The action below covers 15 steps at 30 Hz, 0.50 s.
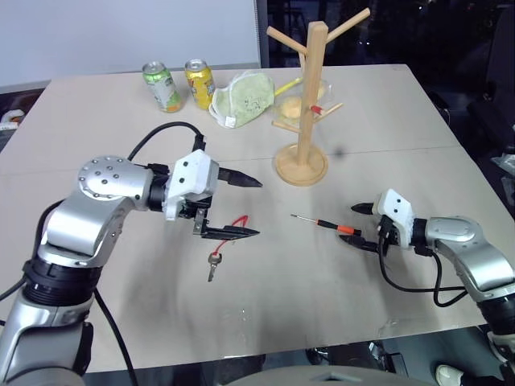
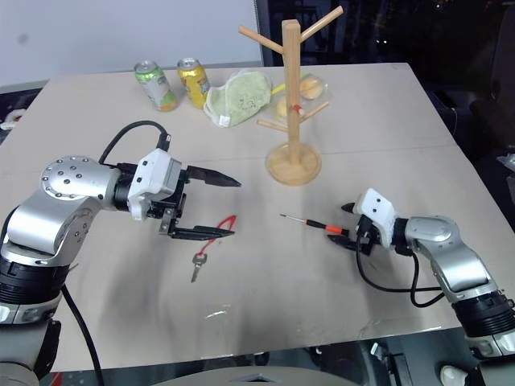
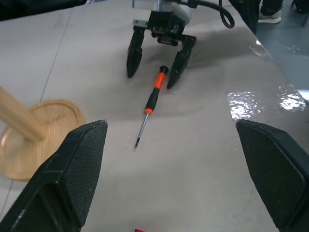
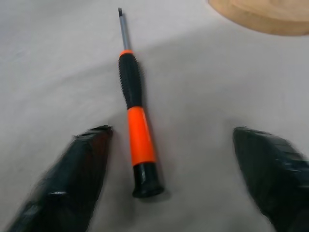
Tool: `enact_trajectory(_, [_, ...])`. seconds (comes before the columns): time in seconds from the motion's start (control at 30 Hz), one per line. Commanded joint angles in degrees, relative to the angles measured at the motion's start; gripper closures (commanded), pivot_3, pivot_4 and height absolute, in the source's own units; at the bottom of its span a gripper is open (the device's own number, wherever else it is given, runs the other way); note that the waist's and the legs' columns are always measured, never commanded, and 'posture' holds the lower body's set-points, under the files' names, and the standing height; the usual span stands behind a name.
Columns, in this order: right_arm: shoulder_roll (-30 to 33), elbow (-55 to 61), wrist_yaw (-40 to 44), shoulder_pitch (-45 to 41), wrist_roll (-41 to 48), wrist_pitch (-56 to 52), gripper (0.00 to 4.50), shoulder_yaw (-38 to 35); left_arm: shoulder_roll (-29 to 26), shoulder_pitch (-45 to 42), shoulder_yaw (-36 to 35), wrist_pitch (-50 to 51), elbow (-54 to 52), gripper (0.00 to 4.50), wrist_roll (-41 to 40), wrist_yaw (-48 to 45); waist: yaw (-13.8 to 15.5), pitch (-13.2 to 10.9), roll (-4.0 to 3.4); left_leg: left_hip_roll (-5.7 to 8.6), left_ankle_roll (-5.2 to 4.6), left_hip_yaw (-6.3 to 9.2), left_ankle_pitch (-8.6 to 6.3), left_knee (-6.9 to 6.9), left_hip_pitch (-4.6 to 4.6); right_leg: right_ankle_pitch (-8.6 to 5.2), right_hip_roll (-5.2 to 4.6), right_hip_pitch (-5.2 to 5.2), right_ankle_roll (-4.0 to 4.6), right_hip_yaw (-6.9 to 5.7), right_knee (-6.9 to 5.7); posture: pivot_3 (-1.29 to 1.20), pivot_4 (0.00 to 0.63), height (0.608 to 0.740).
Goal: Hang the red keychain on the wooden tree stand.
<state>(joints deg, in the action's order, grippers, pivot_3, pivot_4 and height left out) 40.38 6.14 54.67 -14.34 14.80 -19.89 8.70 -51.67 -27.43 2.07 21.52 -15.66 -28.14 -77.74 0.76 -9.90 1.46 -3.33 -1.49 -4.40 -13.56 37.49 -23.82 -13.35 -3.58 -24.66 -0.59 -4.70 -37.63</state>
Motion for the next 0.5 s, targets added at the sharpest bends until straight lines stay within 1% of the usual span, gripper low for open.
enact_trajectory(0.03, [0.0,0.9,1.2,-0.7,0.0,0.9,2.28,-0.3,-0.4,-0.3,-0.8,-0.8,-0.6,0.0,0.0,-0.1,0.0,0.0,0.0,0.0,0.0,0.0,0.0,0.02,0.0,0.0,0.0,0.0,0.0,0.0,-0.01,0.0,0.15,0.74])
enact_trajectory(0.07, [0.0,1.0,1.4,-0.7,0.0,0.9,2.63,-0.3,-0.3,-0.3,-0.9,-0.7,-0.8,0.0,-0.1,0.0,0.0,0.0,0.0,0.0,0.0,-0.01,0.0,0.03,0.0,0.0,-0.01,0.0,0.0,0.01,-0.01,0.0,0.15,0.74])
enact_trajectory(0.1, [-0.1,1.1,1.5,-0.8,-0.1,0.8,3.24,-0.2,-0.3,-0.2,-0.9,-0.3,-1.1,0.0,-0.3,0.3,0.0,0.0,0.0,0.0,0.0,-0.02,0.0,0.06,0.0,0.0,-0.02,0.0,-0.01,0.02,-0.02,0.0,0.15,0.74])
enact_trajectory(0.13, [-0.2,1.2,1.6,-0.9,-0.1,0.6,3.42,-0.2,-0.3,0.0,-0.9,-0.2,-1.4,0.0,-0.4,0.4,0.0,0.0,0.0,0.0,0.0,-0.03,0.0,0.08,0.0,0.0,-0.02,0.01,-0.01,0.03,-0.03,0.0,0.15,0.74])
enact_trajectory(0.17, [-0.3,1.3,1.9,-1.0,-0.1,0.5,3.97,-0.1,-0.3,0.1,-0.9,-0.1,-1.6,0.0,-0.5,0.5,0.0,0.0,0.0,0.0,0.0,-0.03,0.0,0.1,0.0,0.0,-0.02,0.01,-0.01,0.04,-0.05,0.0,0.15,0.74])
enact_trajectory(0.2, [-0.3,1.4,2.1,-1.1,-0.2,0.5,4.27,0.0,-0.3,0.3,-0.9,0.0,-1.9,0.0,-0.6,0.6,-0.1,0.0,0.01,0.0,0.0,-0.03,0.0,0.12,0.0,0.0,-0.02,0.01,-0.01,0.04,-0.06,0.0,0.15,0.74])
enact_trajectory(0.23, [-0.3,1.5,2.2,-1.1,-0.2,0.4,4.41,0.1,-0.4,0.3,-1.0,0.2,-2.0,0.0,-0.8,0.6,-0.1,0.0,0.01,0.0,0.0,-0.03,0.0,0.15,0.04,0.0,-0.01,0.02,-0.01,0.06,-0.1,0.0,0.15,0.74])
enact_trajectory(0.4, [-0.5,2.5,2.2,-0.6,0.6,-0.6,4.41,-0.7,-0.4,0.2,-1.1,0.8,-2.5,0.0,-1.0,1.0,0.0,0.0,0.01,-0.01,0.0,0.02,0.0,0.33,0.02,0.0,-0.01,0.03,0.0,0.03,-0.26,0.0,0.15,0.74])
enact_trajectory(0.5, [-0.1,5.4,0.1,0.9,2.5,-2.6,4.41,-4.4,-0.1,0.1,-1.4,1.1,-2.7,0.0,-0.8,2.1,0.0,0.0,0.01,-0.01,0.0,0.03,0.0,0.42,0.0,0.0,-0.02,0.03,0.0,0.03,-0.29,0.0,0.15,0.74])
